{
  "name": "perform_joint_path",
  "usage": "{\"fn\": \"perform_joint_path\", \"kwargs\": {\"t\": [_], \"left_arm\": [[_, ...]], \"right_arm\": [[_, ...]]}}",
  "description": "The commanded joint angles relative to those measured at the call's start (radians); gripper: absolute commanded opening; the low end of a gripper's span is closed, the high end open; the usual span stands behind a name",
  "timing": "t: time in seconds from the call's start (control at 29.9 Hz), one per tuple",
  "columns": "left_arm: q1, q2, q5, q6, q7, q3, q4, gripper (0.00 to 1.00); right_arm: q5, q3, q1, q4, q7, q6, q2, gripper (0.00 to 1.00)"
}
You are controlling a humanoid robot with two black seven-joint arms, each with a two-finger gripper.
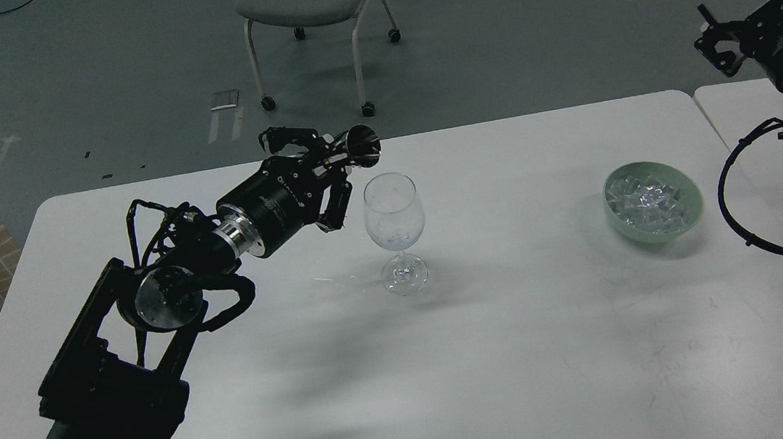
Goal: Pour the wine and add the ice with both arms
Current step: 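Tilt the jigger with the left gripper to pour into the glass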
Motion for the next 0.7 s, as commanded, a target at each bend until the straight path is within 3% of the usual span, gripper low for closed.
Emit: {"fn": "perform_joint_path", "kwargs": {"t": [0.0, 0.67], "left_arm": [[-0.012, 0.002, 0.031, 0.0, 0.002, 0.0, -0.003, 0.11], [-0.041, 0.045, 0.131, -0.025, 0.023, 0.002, -0.041, 0.11]], "right_arm": [[0.0, 0.0, 0.0, 0.0, 0.0, 0.0, 0.001, 1.0], [0.0, 0.034, 0.0, 0.0, 0.0, 0.003, -0.008, 1.0]]}}
